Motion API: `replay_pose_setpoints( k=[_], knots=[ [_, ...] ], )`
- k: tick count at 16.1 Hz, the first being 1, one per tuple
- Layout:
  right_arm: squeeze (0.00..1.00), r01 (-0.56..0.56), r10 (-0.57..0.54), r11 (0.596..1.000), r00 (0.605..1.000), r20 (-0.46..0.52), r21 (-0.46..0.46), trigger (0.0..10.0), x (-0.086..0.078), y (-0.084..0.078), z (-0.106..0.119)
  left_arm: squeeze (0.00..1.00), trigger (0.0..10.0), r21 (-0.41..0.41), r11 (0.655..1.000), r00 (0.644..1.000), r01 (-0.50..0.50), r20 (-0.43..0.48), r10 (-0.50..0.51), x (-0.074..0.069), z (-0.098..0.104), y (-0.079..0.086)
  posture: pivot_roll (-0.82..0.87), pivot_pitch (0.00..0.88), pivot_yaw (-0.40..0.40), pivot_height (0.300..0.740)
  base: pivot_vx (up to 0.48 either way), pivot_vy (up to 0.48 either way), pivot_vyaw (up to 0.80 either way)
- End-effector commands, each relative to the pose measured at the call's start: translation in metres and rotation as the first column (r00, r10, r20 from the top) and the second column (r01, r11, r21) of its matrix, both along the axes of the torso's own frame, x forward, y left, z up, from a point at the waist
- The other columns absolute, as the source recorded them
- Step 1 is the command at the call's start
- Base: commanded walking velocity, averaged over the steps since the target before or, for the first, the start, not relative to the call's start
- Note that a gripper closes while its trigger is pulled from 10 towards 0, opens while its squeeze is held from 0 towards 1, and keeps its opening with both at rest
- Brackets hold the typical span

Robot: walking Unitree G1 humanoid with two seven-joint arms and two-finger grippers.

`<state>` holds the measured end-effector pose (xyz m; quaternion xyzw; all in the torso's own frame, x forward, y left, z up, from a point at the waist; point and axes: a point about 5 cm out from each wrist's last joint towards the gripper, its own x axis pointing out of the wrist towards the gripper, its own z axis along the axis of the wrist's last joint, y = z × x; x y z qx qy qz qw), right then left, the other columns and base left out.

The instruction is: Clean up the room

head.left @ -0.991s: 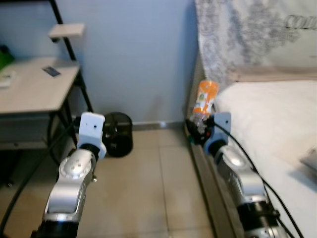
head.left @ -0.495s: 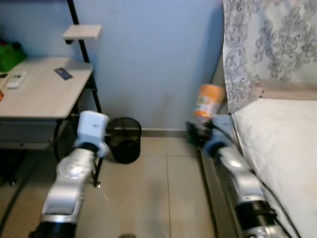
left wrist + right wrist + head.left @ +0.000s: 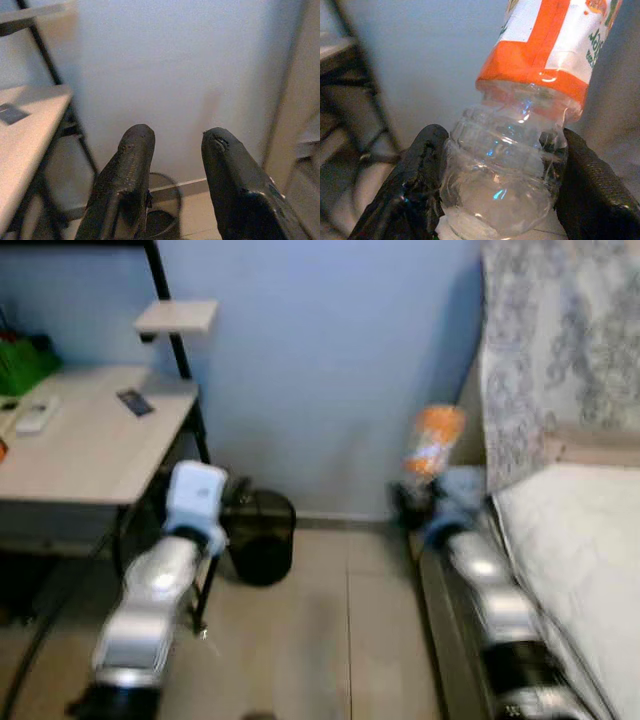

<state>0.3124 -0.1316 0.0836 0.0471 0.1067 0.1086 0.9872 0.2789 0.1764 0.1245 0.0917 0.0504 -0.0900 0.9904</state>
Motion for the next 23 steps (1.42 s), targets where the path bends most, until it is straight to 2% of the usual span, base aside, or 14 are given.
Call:
replay_pose_setpoints(
  k=[1,17,19,23],
  knots=[
    [0.0,0.032,-0.032,0.999,0.999,0.012,-0.023,10.0,0.002,-0.012,0.003,0.0,10.0,0.001,1.0,1.0,0.014,0.01,-0.014,0.001,0.003,-0.005,0.08,0.0,0.017,0.74,0.401,0.0,0.0],
    [0.0,0.038,-0.038,0.998,0.999,-0.001,-0.04,10.0,0.004,-0.014,-0.001,0.0,10.0,0.009,1.0,1.0,0.014,-0.004,-0.014,-0.002,-0.001,-0.005,0.08,0.0,0.009,0.74,0.399,0.0,0.0],
    [0.0,0.031,-0.032,0.994,0.999,-0.01,-0.107,10.0,0.004,-0.016,-0.004,0.0,10.0,0.017,1.0,1.0,0.021,-0.009,-0.021,-0.002,-0.002,-0.005,0.08,0.0,0.006,0.74,0.398,0.0,0.0],
    [0.0,0.013,-0.021,0.99,0.998,-0.056,-0.141,10.0,0.004,-0.018,-0.011,0.0,10.0,0.039,0.998,0.999,0.04,-0.016,-0.039,-0.004,-0.003,-0.006,0.08,0.0,0.004,0.74,0.398,0.0,0.8]
  ],
)
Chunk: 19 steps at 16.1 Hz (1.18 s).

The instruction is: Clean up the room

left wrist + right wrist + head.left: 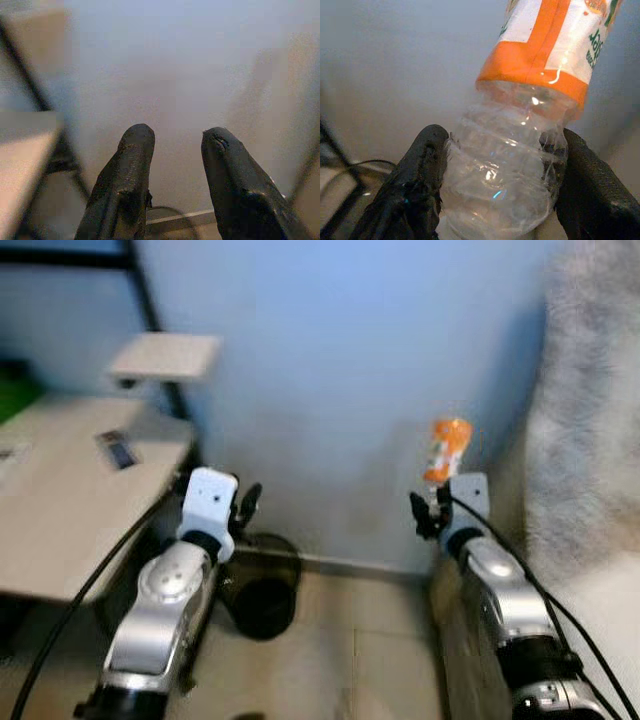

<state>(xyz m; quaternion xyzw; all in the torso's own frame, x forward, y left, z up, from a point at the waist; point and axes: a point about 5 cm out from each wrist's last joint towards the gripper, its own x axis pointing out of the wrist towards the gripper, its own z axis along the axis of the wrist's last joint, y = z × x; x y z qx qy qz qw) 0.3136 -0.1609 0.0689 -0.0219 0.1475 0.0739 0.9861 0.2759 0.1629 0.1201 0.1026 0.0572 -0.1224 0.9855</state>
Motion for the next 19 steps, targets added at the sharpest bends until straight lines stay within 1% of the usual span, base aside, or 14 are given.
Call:
replay_pose_setpoints(
  k=[1,2,5,6,7,8,10,11,12,13,14,16,17,19],
  knots=[
    [0.0,-0.054,0.053,0.998,0.998,-0.029,-0.018,10.0,0.002,0.01,-0.002,0.0,10.0,0.028,0.999,1.0,-0.02,0.002,0.02,-0.001,0.001,0.008,0.08,0.0,0.002,0.74,0.401,0.0,0.58],
    [0.0,-0.071,0.069,0.997,0.996,-0.062,-0.038,10.0,0.002,0.008,-0.007,0.0,10.0,0.039,0.999,1.0,-0.013,-0.001,0.014,-0.002,0.0,0.009,0.09,0.0,0.001,0.74,0.398,0.0,0.0],
    [0.0,-0.102,0.096,0.994,0.991,-0.094,-0.051,10.0,0.004,0.005,-0.01,0.0,10.0,0.058,0.998,1.0,0.0,-0.007,0.001,-0.003,-0.001,0.008,0.09,0.0,-0.001,0.74,0.393,0.0,0.0],
    [0.0,-0.201,0.187,0.974,0.975,-0.123,-0.106,10.0,0.004,0.008,-0.013,0.0,10.0,0.066,0.998,1.0,0.008,-0.01,-0.008,-0.004,-0.002,0.008,0.09,0.0,-0.002,0.74,0.386,0.0,0.0],
    [0.0,-0.244,0.223,0.959,0.965,-0.14,-0.148,10.0,0.003,0.009,-0.016,0.0,10.0,0.068,0.998,1.0,0.012,-0.011,-0.011,-0.005,-0.002,0.008,0.09,0.0,-0.004,0.74,0.386,0.0,0.0],
    [0.0,-0.261,0.233,0.948,0.959,-0.161,-0.183,10.0,0.005,0.007,-0.018,0.0,10.0,0.073,0.997,1.0,0.018,-0.014,-0.017,-0.005,-0.002,0.007,0.09,0.0,-0.005,0.74,0.382,0.0,0.8],
    [0.0,-0.343,0.298,0.914,0.93,-0.215,-0.217,10.0,0.004,0.007,-0.024,0.0,10.0,0.088,0.996,0.999,0.034,-0.027,-0.032,-0.006,-0.004,0.007,0.09,0.0,-0.006,0.74,0.377,0.0,0.8],
    [0.0,-0.456,0.39,0.853,0.88,-0.272,-0.253,10.0,0.001,0.009,-0.029,0.0,10.0,0.099,0.994,0.998,0.053,-0.041,-0.049,-0.008,-0.005,0.007,0.1,0.0,-0.009,0.74,0.341,0.0,0.0],
    [0.0,-0.495,0.421,0.827,0.86,-0.29,-0.266,10.0,0.0,0.011,-0.031,0.0,10.0,0.101,0.993,0.997,0.059,-0.045,-0.055,-0.008,-0.006,0.007,0.1,0.0,-0.01,0.74,0.341,0.0,0.0],
    [0.0,-0.537,0.446,0.796,0.833,-0.328,-0.28,10.0,0.001,0.011,-0.035,0.0,10.0,0.127,0.987,0.994,0.093,-0.063,-0.086,-0.01,-0.008,0.005,0.1,0.0,-0.014,0.74,0.244,0.0,0.0],
    [0.0,-0.58,0.477,0.758,0.805,-0.352,-0.298,10.0,0.001,0.013,-0.036,0.0,10.0,0.141,0.984,0.992,0.111,-0.072,-0.101,-0.011,-0.009,0.005,0.1,0.0,-0.014,0.74,0.0,0.0,0.0],
    [0.0,-0.66,0.543,0.687,0.744,-0.389,-0.305,10.0,0.0,0.023,-0.04,0.0,10.0,0.161,0.977,0.988,0.14,-0.08,-0.129,-0.012,-0.009,0.005,0.12,0.0,-0.044,0.74,0.0,0.0,0.0],
    [0.0,-0.684,0.558,0.657,0.723,-0.407,-0.316,10.0,0.001,0.028,-0.042,0.0,10.0,0.178,0.967,0.981,0.184,-0.094,-0.17,-0.013,-0.008,0.005,0.13,0.0,-0.052,0.74,0.0,0.0,0.0],
    [0.0,-0.702,0.563,0.642,0.705,-0.431,-0.31,10.0,0.0,0.034,-0.045,0.0,10.0,0.196,0.947,0.966,0.255,-0.096,-0.24,-0.015,-0.005,0.004,0.14,0.0,-0.072,0.74,0.0,0.0,0.0]
  ],
)
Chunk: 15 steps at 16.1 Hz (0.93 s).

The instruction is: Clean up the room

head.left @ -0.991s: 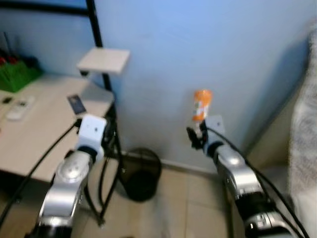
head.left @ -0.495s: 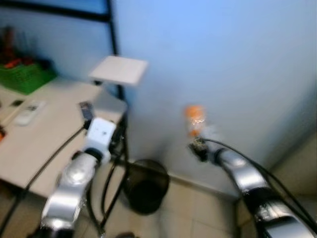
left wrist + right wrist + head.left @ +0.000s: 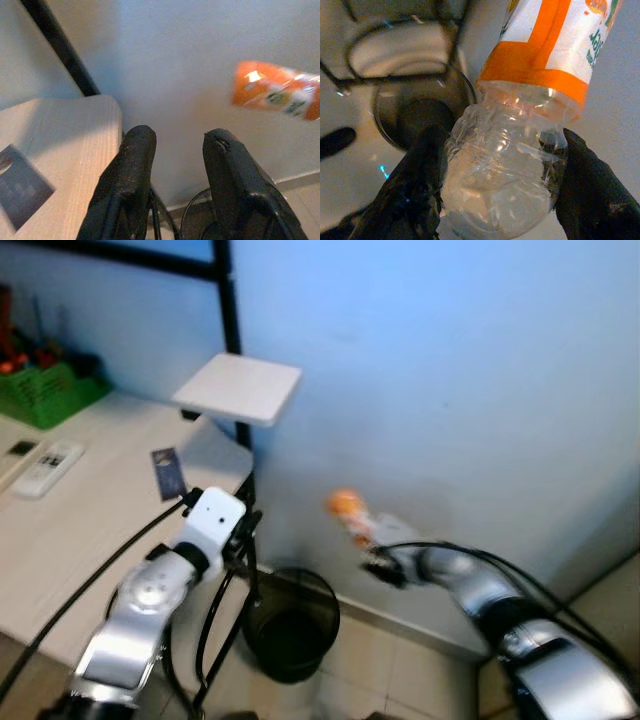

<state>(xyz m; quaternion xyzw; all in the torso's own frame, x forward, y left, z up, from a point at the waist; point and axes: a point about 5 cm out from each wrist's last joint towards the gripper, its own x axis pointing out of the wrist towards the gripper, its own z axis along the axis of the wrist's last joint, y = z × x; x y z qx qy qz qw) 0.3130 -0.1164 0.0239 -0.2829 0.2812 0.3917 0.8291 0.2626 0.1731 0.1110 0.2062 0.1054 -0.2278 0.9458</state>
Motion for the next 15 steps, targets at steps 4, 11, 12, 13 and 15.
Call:
replay_pose_setpoints(
  k=[4,11,12,13,15],
  knots=[
    [0.0,0.027,-0.027,0.998,1.0,0.002,-0.057,10.0,0.001,0.011,-0.007,0.0,10.0,0.161,0.934,0.945,0.318,-0.126,-0.3,-0.01,0.002,-0.002,0.15,0.0,-0.087,0.74,0.0,0.0,0.0],
    [0.0,0.15,-0.152,0.988,0.987,0.048,0.032,10.0,0.005,0.037,-0.003,0.0,10.0,0.258,0.888,0.922,0.381,-0.172,-0.346,-0.006,0.009,0.01,0.17,0.013,-0.083,0.74,0.0,0.0,0.0],
    [0.0,0.154,-0.155,0.987,0.987,0.041,0.044,10.0,0.005,0.039,-0.002,0.0,10.0,0.259,0.887,0.922,0.381,-0.172,-0.346,-0.006,0.009,0.011,0.17,0.013,-0.084,0.74,0.0,0.0,0.0],
    [0.01,0.155,-0.157,0.985,0.987,0.022,0.07,10.0,0.004,0.043,-0.002,0.0,10.0,0.257,0.887,0.922,0.383,-0.172,-0.348,-0.007,0.009,0.01,0.17,0.014,-0.084,0.74,0.0,0.0,0.0],
    [0.79,0.156,-0.157,0.984,0.988,0.007,0.091,10.0,0.002,0.048,-0.003,0.0,10.0,0.248,0.888,0.92,0.387,-0.172,-0.353,-0.008,0.009,0.008,0.17,0.015,-0.083,0.74,0.0,0.0,0.0]
  ],
)
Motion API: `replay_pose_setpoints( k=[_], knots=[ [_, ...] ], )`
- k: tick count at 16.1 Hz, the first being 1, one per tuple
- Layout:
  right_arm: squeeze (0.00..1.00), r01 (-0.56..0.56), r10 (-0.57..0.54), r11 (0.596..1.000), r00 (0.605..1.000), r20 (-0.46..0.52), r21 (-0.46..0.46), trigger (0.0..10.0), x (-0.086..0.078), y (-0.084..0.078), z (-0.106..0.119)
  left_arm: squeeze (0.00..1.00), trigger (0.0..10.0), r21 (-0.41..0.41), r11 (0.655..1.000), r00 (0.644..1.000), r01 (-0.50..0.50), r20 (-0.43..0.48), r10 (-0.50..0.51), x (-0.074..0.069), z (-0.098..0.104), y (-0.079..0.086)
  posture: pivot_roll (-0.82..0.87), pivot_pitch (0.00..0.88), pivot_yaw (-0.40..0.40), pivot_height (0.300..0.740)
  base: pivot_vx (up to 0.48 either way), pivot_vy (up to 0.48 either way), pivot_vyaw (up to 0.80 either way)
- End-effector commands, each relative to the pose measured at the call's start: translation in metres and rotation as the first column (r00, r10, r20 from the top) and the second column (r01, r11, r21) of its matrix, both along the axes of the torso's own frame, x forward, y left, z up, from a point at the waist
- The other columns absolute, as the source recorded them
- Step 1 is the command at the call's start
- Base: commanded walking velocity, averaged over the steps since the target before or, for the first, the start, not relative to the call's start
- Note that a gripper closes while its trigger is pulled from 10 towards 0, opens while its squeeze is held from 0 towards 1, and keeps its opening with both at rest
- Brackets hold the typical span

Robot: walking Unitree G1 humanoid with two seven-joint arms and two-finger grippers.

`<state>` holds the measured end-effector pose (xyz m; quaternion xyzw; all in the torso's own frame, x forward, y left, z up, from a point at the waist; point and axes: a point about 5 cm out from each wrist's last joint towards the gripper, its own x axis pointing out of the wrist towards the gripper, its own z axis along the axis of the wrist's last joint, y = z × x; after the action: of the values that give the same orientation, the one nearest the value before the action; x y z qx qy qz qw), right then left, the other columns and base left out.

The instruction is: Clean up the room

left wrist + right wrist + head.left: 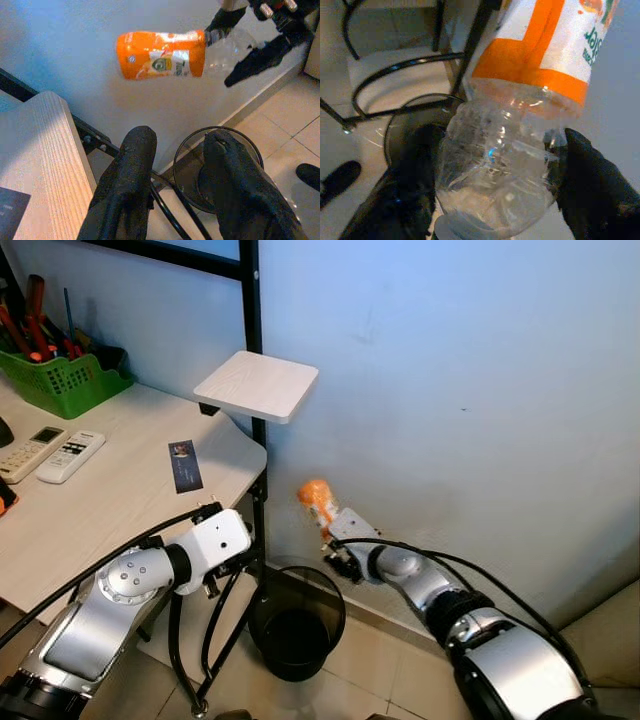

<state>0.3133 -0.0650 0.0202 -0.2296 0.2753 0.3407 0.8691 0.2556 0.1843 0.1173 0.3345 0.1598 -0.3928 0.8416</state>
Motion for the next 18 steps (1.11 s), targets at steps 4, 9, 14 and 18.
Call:
replay_pose_setpoints(
  k=[4,9,14,18],
  knots=[
    [1.0,0.014,-0.009,0.997,0.998,-0.061,0.072,10.0,-0.002,0.004,-0.001,0.0,10.0,0.0,1.0,1.0,0.025,-0.003,-0.025,-0.002,0.002,-0.003,0.17,0.017,-0.084,0.74,0.0,0.0,0.0],
    [1.0,0.016,-0.005,0.993,0.996,-0.093,0.118,10.0,-0.006,0.007,-0.003,0.0,10.0,-0.004,1.0,1.0,0.024,-0.004,-0.024,-0.001,0.002,-0.004,0.17,0.018,-0.084,0.74,0.0,0.0,0.0],
    [1.0,0.076,-0.06,0.982,0.993,-0.097,0.176,10.0,-0.006,0.0,-0.004,0.0,10.0,-0.015,1.0,1.0,-0.004,0.004,0.004,-0.003,0.0,-0.004,0.17,0.005,-0.084,0.74,0.0,0.0,0.0],
    [1.0,0.236,-0.227,0.907,0.972,-0.066,0.349,10.0,0.004,-0.023,0.006,0.0,10.0,-0.14,0.978,0.987,-0.155,0.005,0.158,-0.006,-0.009,-0.013,0.15,0.0,-0.077,0.74,0.0,0.0,0.0]
  ],
)
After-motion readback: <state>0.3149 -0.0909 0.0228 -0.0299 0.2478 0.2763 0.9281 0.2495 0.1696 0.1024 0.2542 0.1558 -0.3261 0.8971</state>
